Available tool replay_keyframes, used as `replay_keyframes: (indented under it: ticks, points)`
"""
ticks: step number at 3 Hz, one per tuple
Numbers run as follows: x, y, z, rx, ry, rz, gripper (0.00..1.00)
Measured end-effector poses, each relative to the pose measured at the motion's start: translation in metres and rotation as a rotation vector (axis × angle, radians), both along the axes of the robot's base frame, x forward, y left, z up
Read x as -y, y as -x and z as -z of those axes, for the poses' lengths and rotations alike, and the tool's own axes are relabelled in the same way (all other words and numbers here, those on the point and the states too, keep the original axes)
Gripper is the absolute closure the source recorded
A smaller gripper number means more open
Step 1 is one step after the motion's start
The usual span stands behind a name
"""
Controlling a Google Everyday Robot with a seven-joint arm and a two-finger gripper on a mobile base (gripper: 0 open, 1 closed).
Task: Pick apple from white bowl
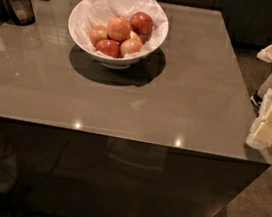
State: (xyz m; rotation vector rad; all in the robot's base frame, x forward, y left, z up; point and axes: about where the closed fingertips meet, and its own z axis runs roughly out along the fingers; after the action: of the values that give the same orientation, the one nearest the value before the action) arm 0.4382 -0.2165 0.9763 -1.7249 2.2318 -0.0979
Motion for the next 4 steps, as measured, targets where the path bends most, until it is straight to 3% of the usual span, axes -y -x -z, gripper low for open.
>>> replay_keyframes:
  ticks: [1, 2, 4]
  points:
    - [-0.009, -0.003, -0.01, 0.007, -0.011, -0.011, 0.0]
    - [-0.05, -0.017, -0.038, 0.0, -0.015, -0.059, 0.0]
    - [-0.156, -0.091, -0.099, 0.128, 0.0, -0.16, 0.0]
